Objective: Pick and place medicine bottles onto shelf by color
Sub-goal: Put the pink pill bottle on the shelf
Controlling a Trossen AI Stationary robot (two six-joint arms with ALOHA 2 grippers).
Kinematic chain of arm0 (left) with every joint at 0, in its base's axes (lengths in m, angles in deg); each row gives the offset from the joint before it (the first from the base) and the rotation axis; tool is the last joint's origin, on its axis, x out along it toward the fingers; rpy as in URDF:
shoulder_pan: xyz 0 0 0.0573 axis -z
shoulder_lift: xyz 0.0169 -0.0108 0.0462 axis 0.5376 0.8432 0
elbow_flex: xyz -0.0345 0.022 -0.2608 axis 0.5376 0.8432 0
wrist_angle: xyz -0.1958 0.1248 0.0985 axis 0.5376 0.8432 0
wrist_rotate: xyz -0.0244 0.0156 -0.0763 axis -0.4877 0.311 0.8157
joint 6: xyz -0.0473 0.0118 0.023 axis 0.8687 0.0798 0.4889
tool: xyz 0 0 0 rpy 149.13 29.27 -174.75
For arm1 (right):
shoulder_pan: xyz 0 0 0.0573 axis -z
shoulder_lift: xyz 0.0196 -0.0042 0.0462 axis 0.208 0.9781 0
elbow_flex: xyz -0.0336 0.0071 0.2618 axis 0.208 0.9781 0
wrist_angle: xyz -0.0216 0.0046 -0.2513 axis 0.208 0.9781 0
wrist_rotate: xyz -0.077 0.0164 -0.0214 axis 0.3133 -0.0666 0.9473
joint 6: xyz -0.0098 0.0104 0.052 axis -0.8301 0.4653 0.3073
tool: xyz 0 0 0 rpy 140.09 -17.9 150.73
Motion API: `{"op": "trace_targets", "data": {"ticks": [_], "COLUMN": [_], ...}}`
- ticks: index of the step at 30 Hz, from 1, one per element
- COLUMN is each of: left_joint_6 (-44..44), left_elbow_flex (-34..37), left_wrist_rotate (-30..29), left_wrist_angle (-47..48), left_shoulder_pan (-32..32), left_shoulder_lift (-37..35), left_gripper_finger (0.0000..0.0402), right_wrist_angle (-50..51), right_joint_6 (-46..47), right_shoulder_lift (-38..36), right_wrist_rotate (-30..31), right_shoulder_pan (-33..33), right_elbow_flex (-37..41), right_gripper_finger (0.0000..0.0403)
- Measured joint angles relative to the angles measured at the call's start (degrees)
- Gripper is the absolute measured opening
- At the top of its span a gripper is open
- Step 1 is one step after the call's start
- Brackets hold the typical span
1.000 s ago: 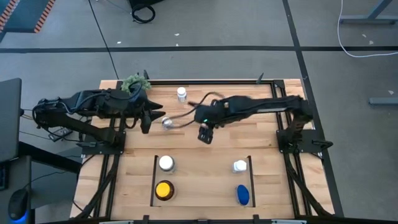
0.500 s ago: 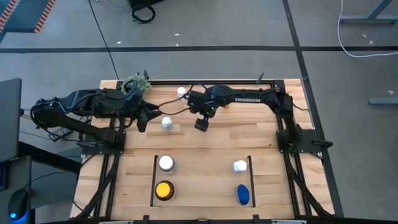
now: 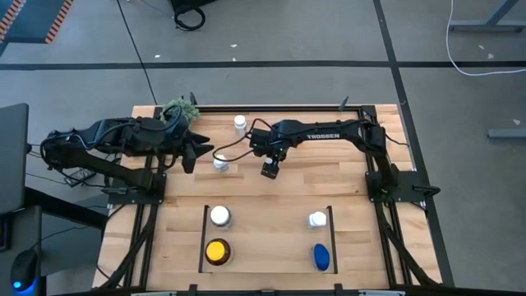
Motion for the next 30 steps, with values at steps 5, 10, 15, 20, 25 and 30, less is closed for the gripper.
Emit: {"op": "trace_targets", "data": {"ticks": [5, 10, 15, 20, 25, 30], "left_joint_6": [1.2, 2.0, 2.8, 3.1, 3.7, 4.2], "left_elbow_flex": [0.0, 0.0, 0.0, 0.0, 0.0, 0.0], "left_wrist_rotate": [-0.1, -0.2, -0.2, -0.2, -0.2, -0.2], "left_wrist_angle": [-0.1, -0.1, -0.1, -0.1, -0.2, -0.1], "left_shoulder_pan": [0.0, 0.0, 0.0, 0.0, 0.0, 0.0], "left_shoulder_lift": [0.0, 0.0, 0.0, 0.0, 0.0, 0.0], "left_gripper_finger": [0.0172, 0.0172, 0.0172, 0.0172, 0.0172, 0.0172], "right_wrist_angle": [-3.7, -6.1, -3.7, -3.1, -3.2, -2.6], "right_joint_6": [0.4, 0.4, 0.4, -0.6, -0.8, -1.1], "right_shoulder_lift": [0.0, 0.0, 0.0, 0.0, 0.0, -0.1], "right_wrist_rotate": [0.0, 0.7, 1.4, 1.4, 1.4, 0.7], "right_shoulder_pan": [0.0, 0.0, 0.1, 0.1, 0.1, 0.1], "right_elbow_flex": [1.8, 1.8, 1.8, 1.8, 1.8, 1.7], "right_gripper_finger": [0.0324, 0.0323, 0.0301, 0.0257, 0.0198, 0.0175]}}
